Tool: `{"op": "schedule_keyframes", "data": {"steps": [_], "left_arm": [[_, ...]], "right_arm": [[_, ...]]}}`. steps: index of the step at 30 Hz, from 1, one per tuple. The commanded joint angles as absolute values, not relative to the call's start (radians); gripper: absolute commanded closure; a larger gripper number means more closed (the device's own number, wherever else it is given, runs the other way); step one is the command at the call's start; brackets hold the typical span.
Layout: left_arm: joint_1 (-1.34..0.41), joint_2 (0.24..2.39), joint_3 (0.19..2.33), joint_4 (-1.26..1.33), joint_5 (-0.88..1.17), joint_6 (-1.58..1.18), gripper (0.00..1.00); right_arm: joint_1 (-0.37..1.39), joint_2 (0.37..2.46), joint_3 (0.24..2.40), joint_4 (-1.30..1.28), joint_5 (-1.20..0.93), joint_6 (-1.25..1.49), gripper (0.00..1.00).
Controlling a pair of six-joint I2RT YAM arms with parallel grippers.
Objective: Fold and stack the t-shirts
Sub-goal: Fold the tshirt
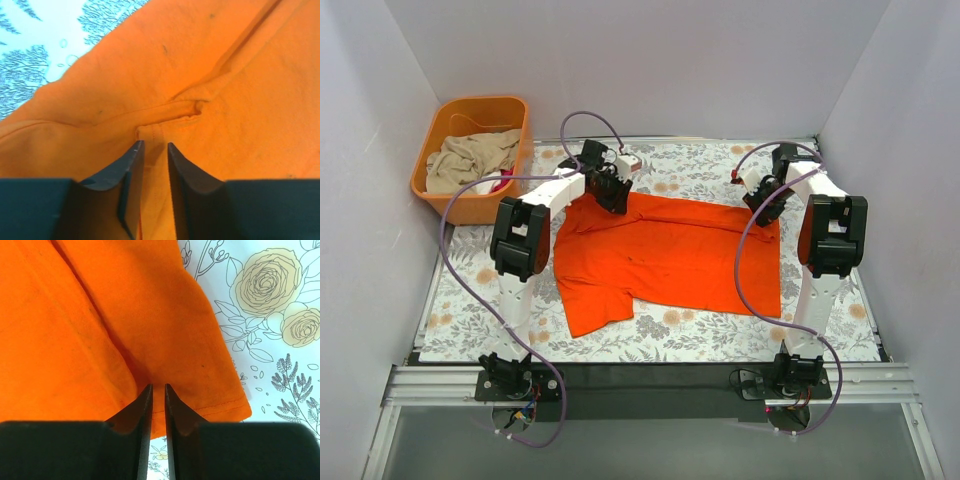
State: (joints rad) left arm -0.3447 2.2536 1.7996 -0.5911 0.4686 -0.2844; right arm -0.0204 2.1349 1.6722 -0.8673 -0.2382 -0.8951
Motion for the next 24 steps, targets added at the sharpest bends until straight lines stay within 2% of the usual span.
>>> {"op": "schedule_keyframes", "data": {"steps": [1, 3, 6, 12, 24], "left_arm": [[-0.357, 2.237, 1.813, -0.632, 0.515, -0.261, 0.76], [-0.357, 2.232, 1.798, -0.638, 0.518, -0.264, 0.75], [-0.359, 2.233, 1.792, -0.637, 0.503, -0.270, 0.66], [-0.361, 2.235, 1.795, -0.609, 0.473, -0.279, 0.59], [-0.361, 2.275, 1.871, -0.611, 0.449, -0.278, 0.60]], "right_arm": [[-0.028, 2.114, 1.683, -0.894, -0.235, -0.900, 0.80], [-0.028, 2.117, 1.686, -0.896, -0.232, -0.900, 0.80], [-0.028, 2.120, 1.690, -0.899, -0.232, -0.902, 0.80], [-0.029, 2.121, 1.694, -0.908, -0.244, -0.902, 0.78], [-0.029, 2.128, 1.697, -0.919, -0.239, -0.913, 0.79]]}}
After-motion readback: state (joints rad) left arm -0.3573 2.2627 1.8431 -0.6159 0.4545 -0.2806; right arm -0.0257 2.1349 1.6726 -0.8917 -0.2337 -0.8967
